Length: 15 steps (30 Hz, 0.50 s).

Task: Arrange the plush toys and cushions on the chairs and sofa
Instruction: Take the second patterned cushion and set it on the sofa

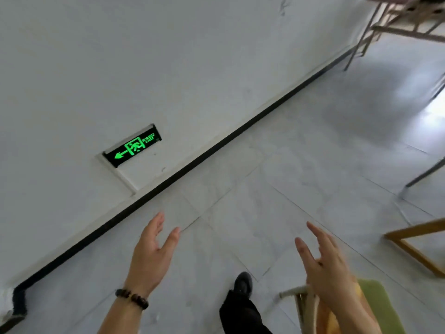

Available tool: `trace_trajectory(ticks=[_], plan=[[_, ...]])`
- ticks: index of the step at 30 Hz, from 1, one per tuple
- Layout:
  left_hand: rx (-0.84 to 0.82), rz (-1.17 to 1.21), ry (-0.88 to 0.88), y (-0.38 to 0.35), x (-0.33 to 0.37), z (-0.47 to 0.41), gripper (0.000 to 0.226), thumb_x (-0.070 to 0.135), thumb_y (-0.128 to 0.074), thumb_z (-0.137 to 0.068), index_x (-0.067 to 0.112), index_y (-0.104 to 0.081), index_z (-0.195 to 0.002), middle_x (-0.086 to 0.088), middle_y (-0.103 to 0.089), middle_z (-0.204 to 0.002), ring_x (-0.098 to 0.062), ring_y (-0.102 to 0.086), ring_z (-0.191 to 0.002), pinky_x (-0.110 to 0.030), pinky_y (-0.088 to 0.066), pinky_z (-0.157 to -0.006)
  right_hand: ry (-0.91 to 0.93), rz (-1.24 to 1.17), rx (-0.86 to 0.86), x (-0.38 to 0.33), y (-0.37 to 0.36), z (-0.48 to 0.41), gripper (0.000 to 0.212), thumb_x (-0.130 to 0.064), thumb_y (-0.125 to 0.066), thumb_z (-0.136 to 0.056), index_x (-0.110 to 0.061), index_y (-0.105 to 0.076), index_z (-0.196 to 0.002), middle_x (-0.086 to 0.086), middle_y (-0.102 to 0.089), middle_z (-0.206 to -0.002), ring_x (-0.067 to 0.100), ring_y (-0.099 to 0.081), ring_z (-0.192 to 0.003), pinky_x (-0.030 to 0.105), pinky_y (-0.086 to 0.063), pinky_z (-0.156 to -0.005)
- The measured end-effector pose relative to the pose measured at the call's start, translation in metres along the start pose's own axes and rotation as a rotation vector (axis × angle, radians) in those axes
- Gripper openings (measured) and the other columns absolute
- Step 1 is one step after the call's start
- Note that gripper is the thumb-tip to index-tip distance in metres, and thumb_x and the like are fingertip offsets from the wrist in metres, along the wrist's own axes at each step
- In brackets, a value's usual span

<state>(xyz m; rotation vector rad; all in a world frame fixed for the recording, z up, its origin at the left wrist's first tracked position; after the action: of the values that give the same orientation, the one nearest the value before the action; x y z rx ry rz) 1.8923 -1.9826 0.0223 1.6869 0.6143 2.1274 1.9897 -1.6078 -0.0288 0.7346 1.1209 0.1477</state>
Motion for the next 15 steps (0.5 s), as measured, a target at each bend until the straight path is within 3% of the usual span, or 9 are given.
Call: trace_trajectory(ticks=[4,7,13,15], plan=[[-0.100,-0.029,-0.046,-0.045,0.058,-0.104,0.065,0.039,-0.064,-0.094,0.027,-0.037,-0.152,0.008,-0.042,-0.156,-0.008,-0.041,-0.140,-0.039,-0.034,-0.118,-0.034,0.040,0.005,-0.032,-0.004,-0.100,0.056,-0.043,-0.058,-0.099,-0.028,-0.042,-0.151,-0.002,-0.046,-0.152,0.028,-0.061,-0.119,0.032,-0.038,-0.101],[-0.142,-0.038,-0.096,-0.068,0.110,-0.182,0.065,0.041,-0.064,-0.093,0.029,-0.037,-0.152,0.008,-0.043,-0.155,-0.007,-0.041,-0.139,-0.040,-0.035,-0.117,0.035,0.078,0.066,-0.083,0.016,-0.181,0.057,-0.040,-0.060,-0.099,-0.025,-0.044,-0.151,-0.003,-0.046,-0.153,0.021,-0.051,-0.135,0.027,-0.035,-0.103],[-0.221,-0.044,-0.161,-0.143,0.182,-0.330,0.067,0.041,-0.062,-0.094,0.030,-0.033,-0.154,0.012,-0.040,-0.155,-0.007,-0.039,-0.141,-0.039,-0.035,-0.116,0.026,0.028,0.128,-0.120,0.039,-0.329,0.056,-0.049,-0.053,-0.098,-0.030,-0.045,-0.150,-0.010,-0.044,-0.153,0.012,-0.045,-0.140,0.025,-0.035,-0.108],[-0.252,-0.016,-0.152,-0.181,0.198,-0.385,0.069,0.043,-0.063,-0.092,0.030,-0.034,-0.153,0.010,-0.041,-0.156,-0.007,-0.040,-0.140,-0.037,-0.035,-0.116,-0.001,0.022,0.149,-0.117,0.041,-0.381,0.063,-0.056,-0.049,-0.094,-0.030,-0.044,-0.151,-0.009,-0.042,-0.157,0.013,-0.042,-0.143,0.030,-0.036,-0.114]])
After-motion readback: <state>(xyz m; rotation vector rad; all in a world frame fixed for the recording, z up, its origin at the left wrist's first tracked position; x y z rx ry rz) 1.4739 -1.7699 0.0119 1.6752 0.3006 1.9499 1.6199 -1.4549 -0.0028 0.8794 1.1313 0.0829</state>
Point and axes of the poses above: each hand's wrist, its own z-axis away from the middle knuckle, its own y-axis out of the back of the hand, x = y × z, the point moved 10 cm from there along -z, towards the middle knuckle
